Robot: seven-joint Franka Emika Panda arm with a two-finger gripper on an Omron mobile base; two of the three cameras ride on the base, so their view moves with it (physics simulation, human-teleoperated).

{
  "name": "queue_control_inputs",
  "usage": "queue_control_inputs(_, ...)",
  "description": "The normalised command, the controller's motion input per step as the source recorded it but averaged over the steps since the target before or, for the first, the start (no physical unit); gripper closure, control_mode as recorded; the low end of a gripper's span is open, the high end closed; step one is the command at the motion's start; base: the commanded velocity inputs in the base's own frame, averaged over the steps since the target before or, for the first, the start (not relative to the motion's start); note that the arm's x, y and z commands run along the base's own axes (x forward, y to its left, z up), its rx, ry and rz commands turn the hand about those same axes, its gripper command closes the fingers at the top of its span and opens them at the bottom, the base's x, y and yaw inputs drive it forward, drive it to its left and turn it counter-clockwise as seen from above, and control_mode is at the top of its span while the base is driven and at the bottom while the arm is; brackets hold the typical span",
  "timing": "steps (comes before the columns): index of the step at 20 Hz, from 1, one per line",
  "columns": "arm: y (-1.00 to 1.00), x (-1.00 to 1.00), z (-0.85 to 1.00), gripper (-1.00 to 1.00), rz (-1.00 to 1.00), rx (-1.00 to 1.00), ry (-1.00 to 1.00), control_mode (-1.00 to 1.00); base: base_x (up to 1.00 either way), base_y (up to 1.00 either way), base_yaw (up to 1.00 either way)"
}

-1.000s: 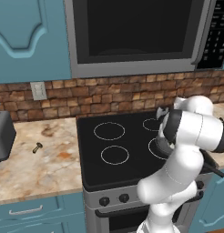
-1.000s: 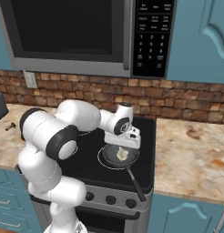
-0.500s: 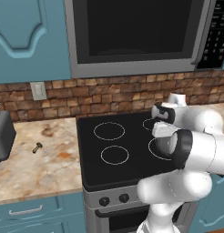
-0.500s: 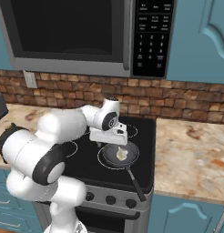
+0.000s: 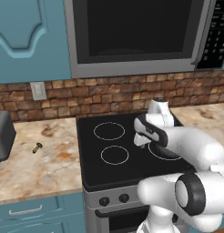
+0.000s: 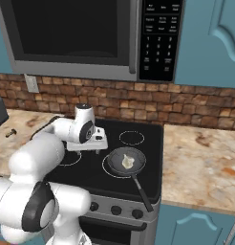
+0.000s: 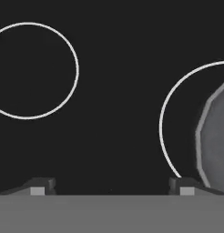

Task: Put the garlic and mushroom in the pan. Then turn on the front right burner and set the heat to medium.

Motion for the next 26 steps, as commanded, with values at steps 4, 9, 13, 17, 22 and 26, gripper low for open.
queue_control_inputs(4, 0.80, -0.07, 0.15, -1.00, 0.20, 0.03, -0.04, -1.00, 0.00, 0.00, 0.00)
queue_control_inputs(9, 0.61, -0.10, 0.02, -1.00, 0.15, 0.06, 0.00, -1.00, 0.00, 0.00, 0.00)
queue_control_inputs(13, 0.74, 0.00, 0.00, -1.00, 0.05, 0.04, 0.04, -1.00, 0.00, 0.00, 0.00)
queue_control_inputs(17, 0.99, 0.00, 0.02, -1.00, -0.01, 0.00, 0.11, -1.00, 0.00, 0.00, 0.00)
queue_control_inputs(22, 0.94, 0.14, 0.09, -1.00, -0.15, -0.01, 0.06, -1.00, 0.00, 0.00, 0.00)
queue_control_inputs(26, 0.62, 0.03, 0.01, -1.00, -0.27, -0.05, 0.05, -1.00, 0.00, 0.00, 0.00)
